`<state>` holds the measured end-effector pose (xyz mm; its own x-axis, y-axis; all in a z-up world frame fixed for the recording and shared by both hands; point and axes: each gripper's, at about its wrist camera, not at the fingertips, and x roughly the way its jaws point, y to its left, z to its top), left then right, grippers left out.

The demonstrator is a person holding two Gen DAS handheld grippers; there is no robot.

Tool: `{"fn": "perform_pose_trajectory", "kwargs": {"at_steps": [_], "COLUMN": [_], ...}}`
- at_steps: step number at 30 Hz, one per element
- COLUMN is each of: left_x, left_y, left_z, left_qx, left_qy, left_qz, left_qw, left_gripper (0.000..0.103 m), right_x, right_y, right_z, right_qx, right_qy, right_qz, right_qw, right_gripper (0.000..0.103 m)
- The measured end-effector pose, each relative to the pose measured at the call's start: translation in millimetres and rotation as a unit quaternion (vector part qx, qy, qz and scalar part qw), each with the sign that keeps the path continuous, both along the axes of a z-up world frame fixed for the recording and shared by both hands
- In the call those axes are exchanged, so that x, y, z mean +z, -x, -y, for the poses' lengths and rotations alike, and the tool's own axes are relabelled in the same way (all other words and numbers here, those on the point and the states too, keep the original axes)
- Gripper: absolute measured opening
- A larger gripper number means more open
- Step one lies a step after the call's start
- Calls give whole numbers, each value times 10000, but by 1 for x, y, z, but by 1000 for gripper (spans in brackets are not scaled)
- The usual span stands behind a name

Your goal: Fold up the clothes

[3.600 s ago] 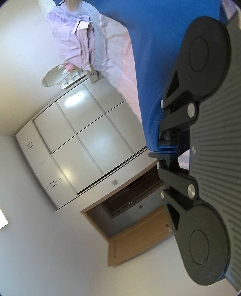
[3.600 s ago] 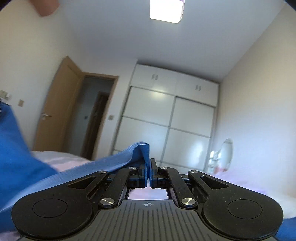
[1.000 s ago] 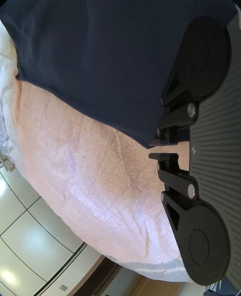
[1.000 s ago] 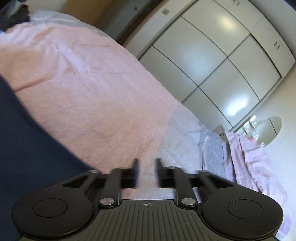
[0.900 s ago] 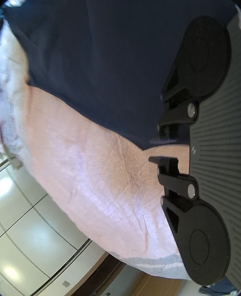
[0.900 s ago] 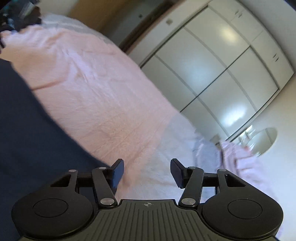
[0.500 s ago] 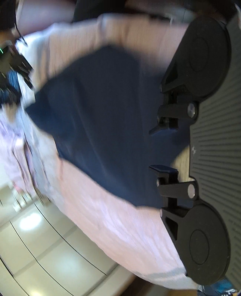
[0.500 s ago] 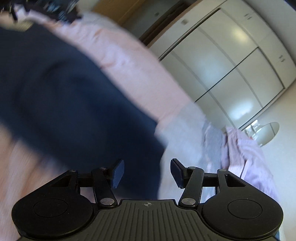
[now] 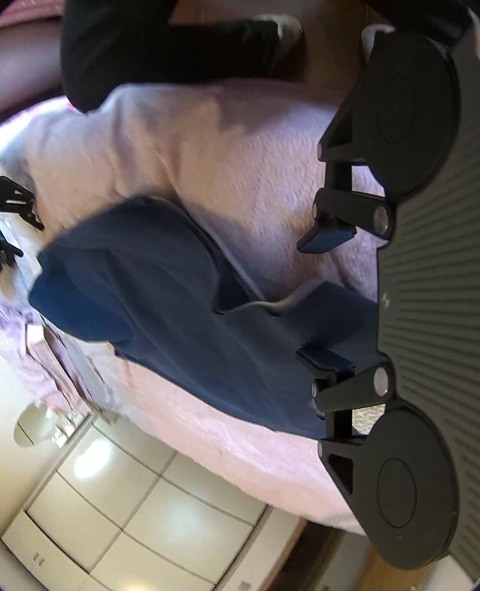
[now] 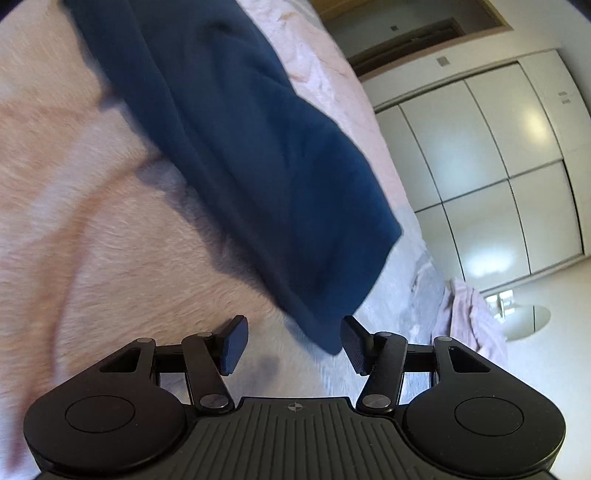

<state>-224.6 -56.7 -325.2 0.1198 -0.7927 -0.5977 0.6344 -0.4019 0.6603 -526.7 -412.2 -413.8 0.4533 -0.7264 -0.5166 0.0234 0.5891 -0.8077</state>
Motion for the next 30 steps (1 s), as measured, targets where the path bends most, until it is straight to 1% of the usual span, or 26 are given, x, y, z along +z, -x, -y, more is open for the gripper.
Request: {"fn": "perform_pose_trajectory", "kwargs": {"at_steps": [1,2,3,6,7,9,11,14,15,18,21,23,25,27,29,30], "left_x": [-1,0,2,12,18,26,34,49,55,67,72,68,60,48,44,44], "left_y": [-2,-6,-10,-18,-23,-31,-36,-45,-49,-58,-62,-63,-59,-56,-60,-65], "left_z": [5,9,13,20,18,18,16,8,4,-10,-26,-33,-38,-41,-45,-47], "left_qx": [132,236,337,519,558,581,551,552,577,584,515,470,409,368,411,462], "left_qy": [32,66,100,338,403,434,493,654,690,737,666,520,324,140,52,-16], "left_qz": [34,31,23,61,112,141,229,383,397,448,486,419,372,433,487,448], "left_qw": [9999,9997,9994,9981,9976,9973,9970,9956,9951,9946,9953,9967,9979,9983,9980,9979], "left_gripper": [38,21,12,7,7,7,6,6,6,6,6,6,6,7,9,11], "right_x": [-3,-7,-10,-18,-20,-26,-26,0,10,36,50,50,40,28,18,16], "right_y": [-4,-6,-9,-14,-16,-20,-20,-3,4,33,58,69,75,74,76,79], "right_z": [6,10,14,25,29,39,42,31,19,-30,-86,-122,-144,-156,-160,-158], "right_qx": [49,137,241,459,527,528,508,255,206,185,77,38,-16,-72,-79,-113], "right_qy": [33,97,177,267,290,239,144,8,16,19,-123,-271,-388,-426,-254,-165], "right_qz": [-68,-122,-161,-252,-282,-457,-539,-218,-119,-13,92,161,126,20,-209,-319], "right_qw": [10000,9998,9994,9983,9978,9973,9972,9994,9997,9998,9999,9995,9992,9991,9994,9993], "right_gripper": [55,55,55,54,50,0,0,0,0,0,0,0,0,0,0,0]}}
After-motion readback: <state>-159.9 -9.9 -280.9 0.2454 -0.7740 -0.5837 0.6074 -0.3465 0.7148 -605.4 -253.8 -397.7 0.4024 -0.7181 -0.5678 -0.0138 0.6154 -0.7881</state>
